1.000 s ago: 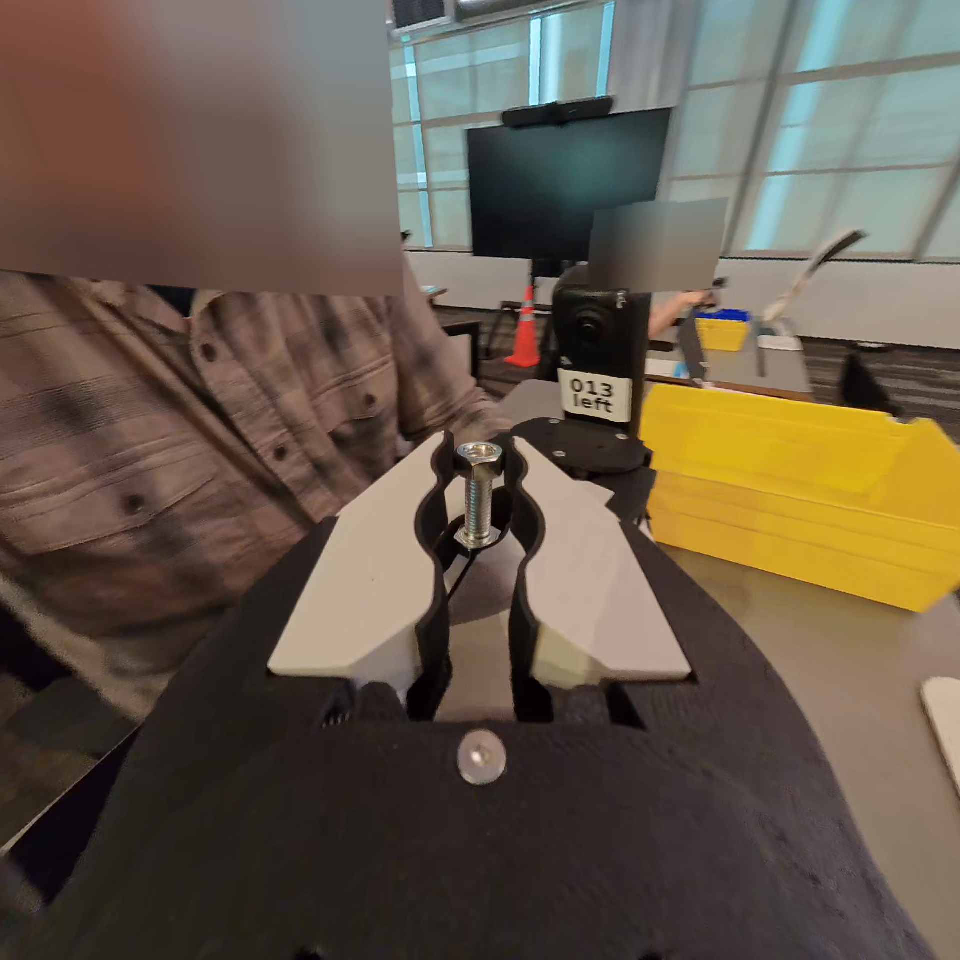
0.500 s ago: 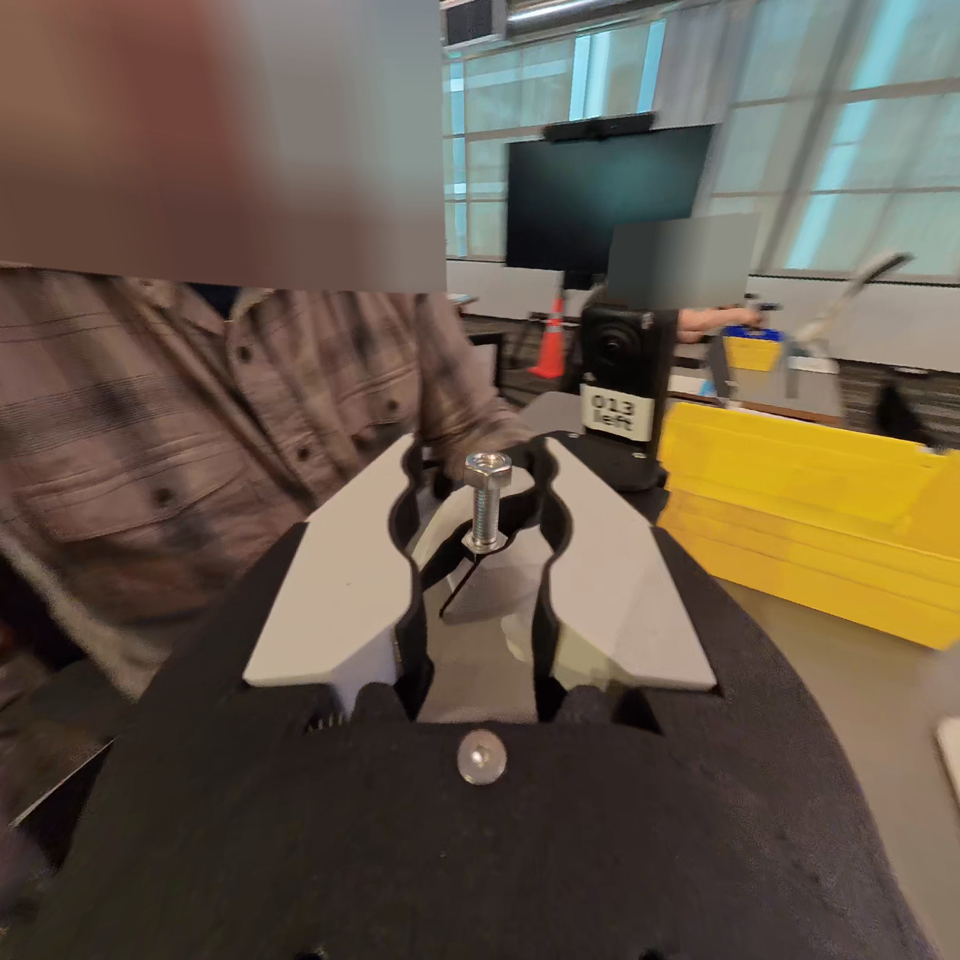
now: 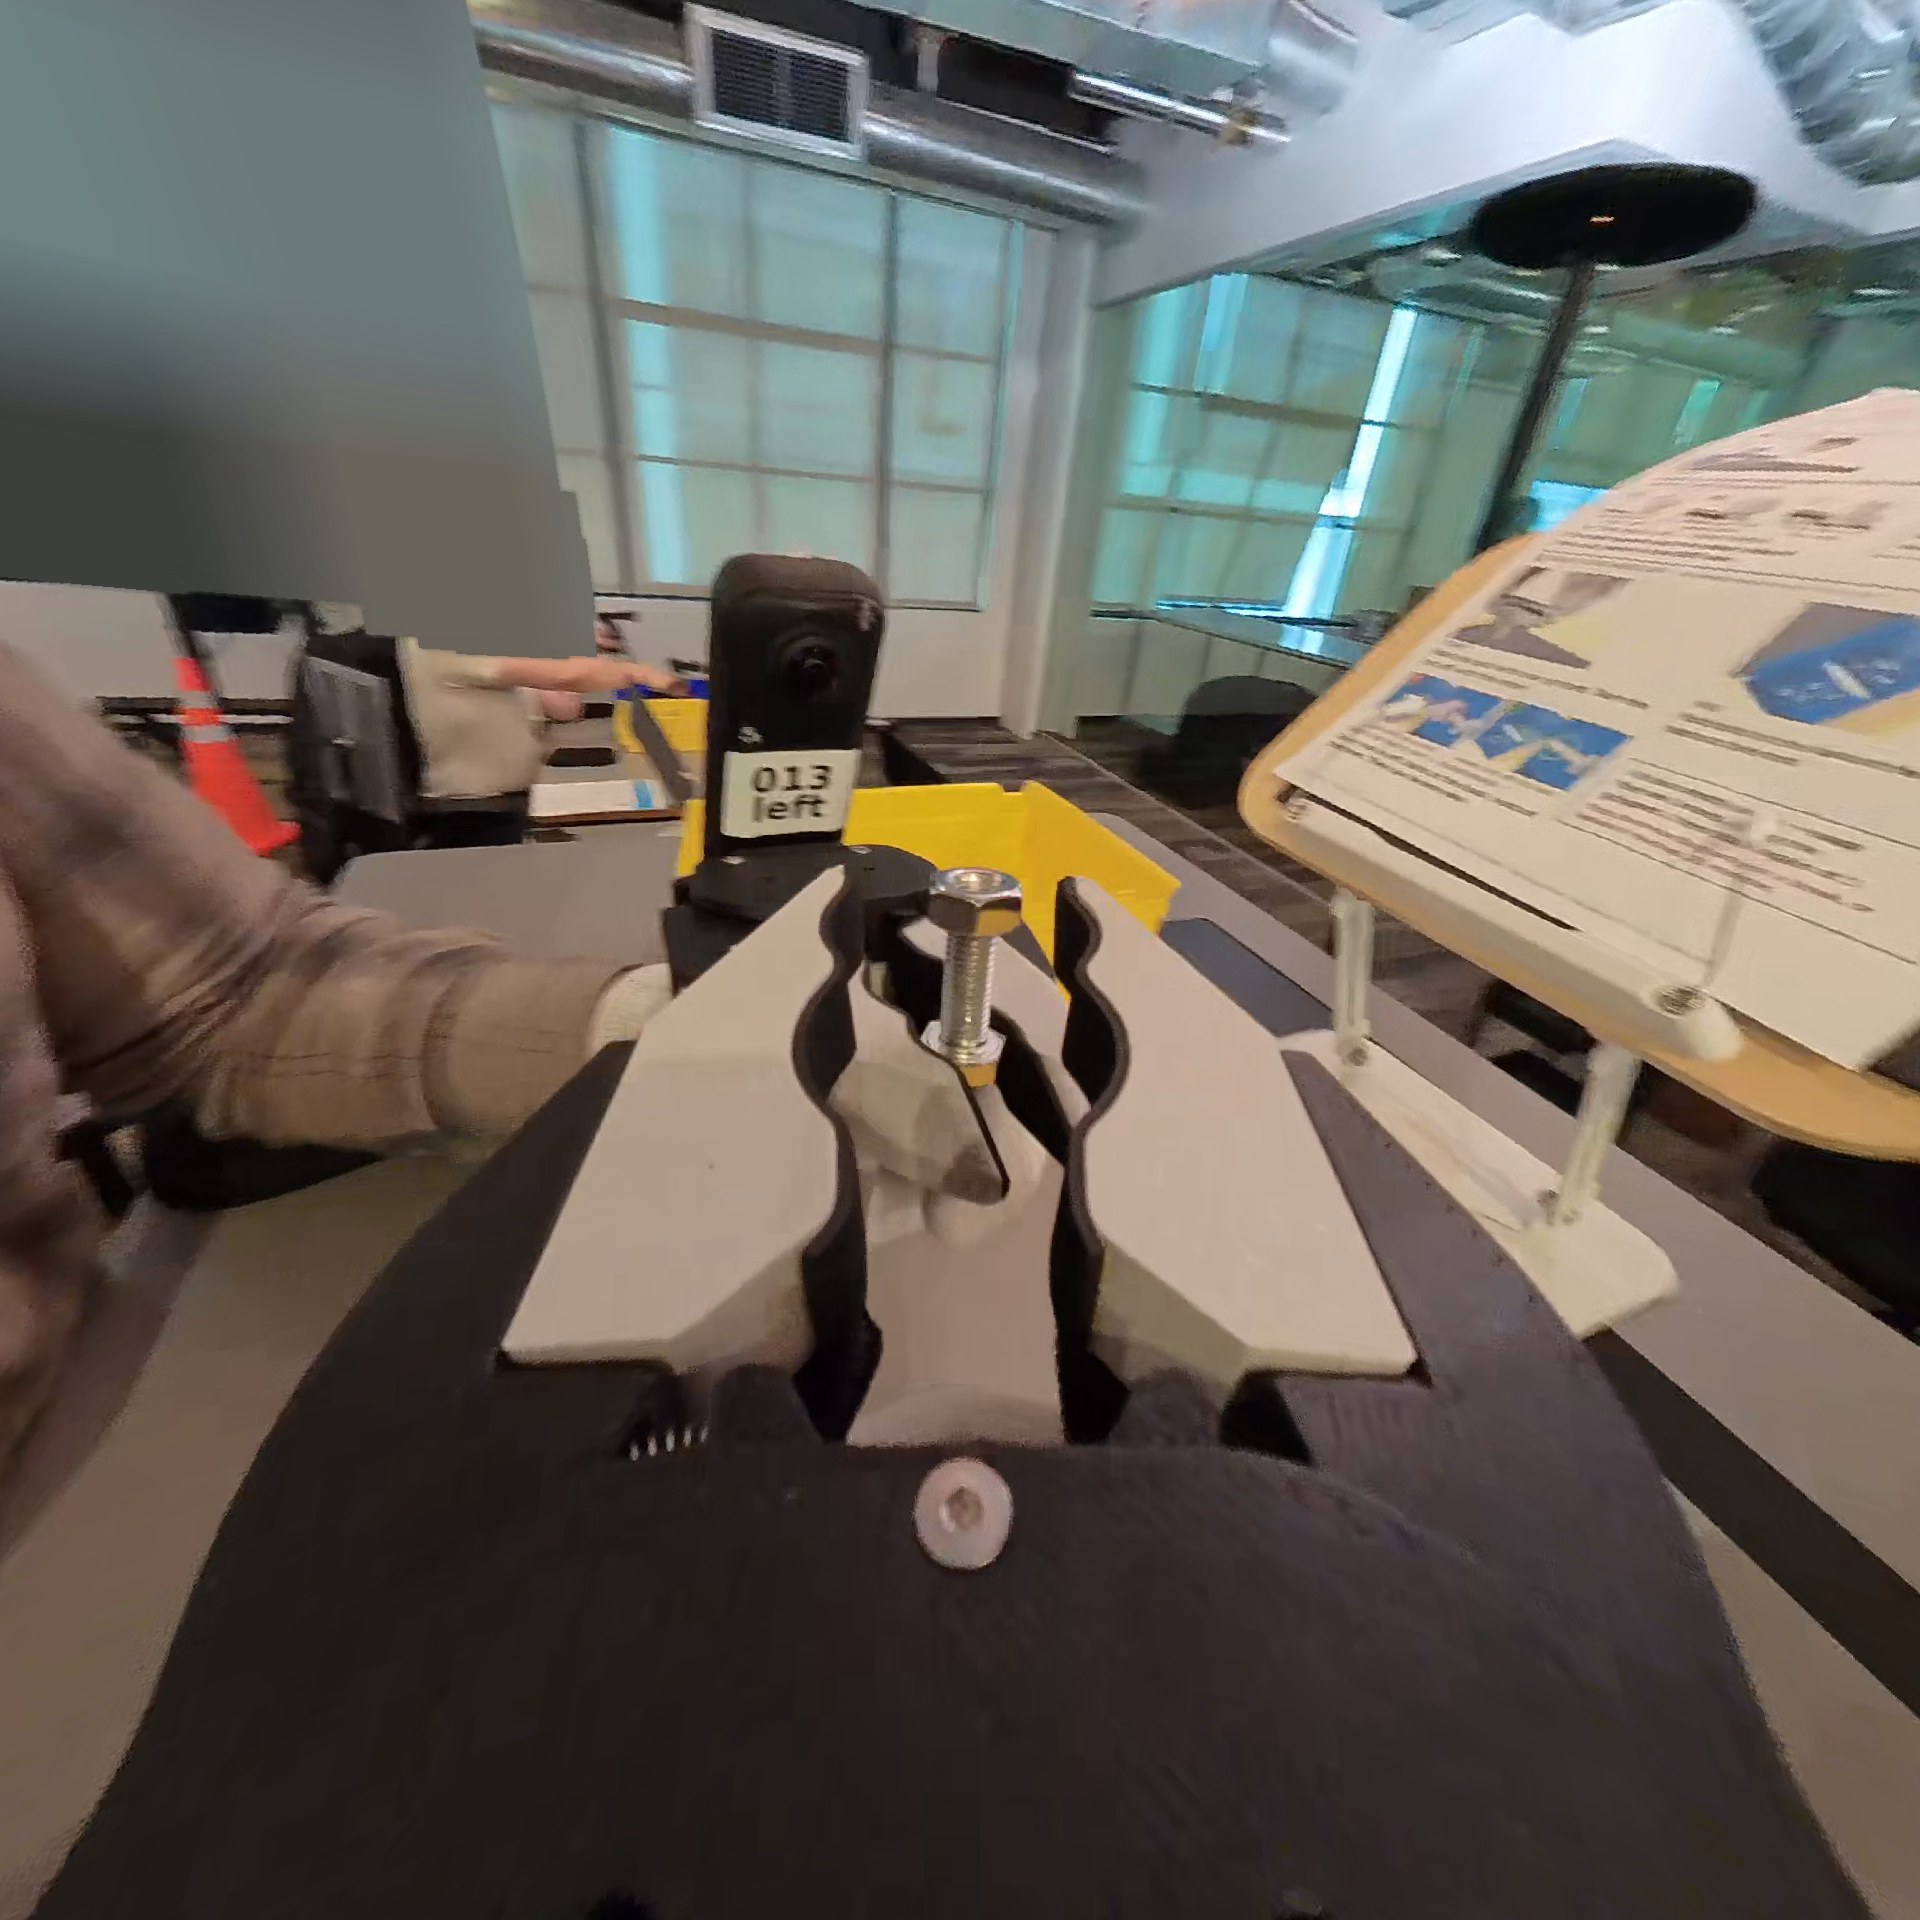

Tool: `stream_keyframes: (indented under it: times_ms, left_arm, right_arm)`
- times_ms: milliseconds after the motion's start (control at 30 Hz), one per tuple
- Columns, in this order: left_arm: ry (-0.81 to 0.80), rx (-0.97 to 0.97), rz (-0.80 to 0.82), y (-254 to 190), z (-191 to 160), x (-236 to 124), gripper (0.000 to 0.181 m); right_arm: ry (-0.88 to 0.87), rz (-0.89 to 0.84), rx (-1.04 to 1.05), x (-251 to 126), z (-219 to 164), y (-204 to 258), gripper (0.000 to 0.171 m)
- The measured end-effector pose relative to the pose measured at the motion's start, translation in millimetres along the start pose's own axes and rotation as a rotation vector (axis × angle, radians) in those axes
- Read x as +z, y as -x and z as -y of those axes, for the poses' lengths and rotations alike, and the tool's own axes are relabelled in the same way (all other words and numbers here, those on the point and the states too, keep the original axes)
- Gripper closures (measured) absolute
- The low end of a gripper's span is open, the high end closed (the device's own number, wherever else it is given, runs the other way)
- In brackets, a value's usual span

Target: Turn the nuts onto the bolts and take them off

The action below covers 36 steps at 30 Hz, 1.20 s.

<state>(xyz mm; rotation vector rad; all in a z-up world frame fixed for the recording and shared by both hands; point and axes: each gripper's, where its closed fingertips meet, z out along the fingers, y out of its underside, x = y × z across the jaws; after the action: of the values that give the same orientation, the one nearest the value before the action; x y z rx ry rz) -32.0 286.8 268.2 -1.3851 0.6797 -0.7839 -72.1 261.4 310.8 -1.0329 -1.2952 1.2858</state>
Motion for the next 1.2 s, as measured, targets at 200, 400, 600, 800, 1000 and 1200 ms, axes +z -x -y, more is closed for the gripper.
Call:
stream_keyframes:
  times_ms: [200,400,600,800,1000,1200]
  left_arm:
    - [0.006,0.01,0.007,0,-2,1,0.167]
    - [0.003,0.006,0.005,1,-1,0,0.167]
    - [0.006,0.006,0.003,2,-2,0,0.166]
    - [0.01,0.01,-0.026,-4,-2,1,0.167]
    - [0.001,0.0,-0.132,-24,2,3,0.166]
    - [0.003,0.013,-0.238,-51,3,7,0.166]
  right_arm:
    - [0.044,-0.096,-0.027,4,-9,-4,0.156]
    - [0.021,-0.104,-0.01,4,-8,-5,0.157]
    - [0.023,-0.097,-0.012,5,-9,-5,0.157]
    - [0.022,-0.018,-0.008,2,-9,1,0.157]
    - [0.012,0.268,0.026,-7,-3,17,0.157]
    - [0.024,0.686,0.096,-22,2,42,0.156]
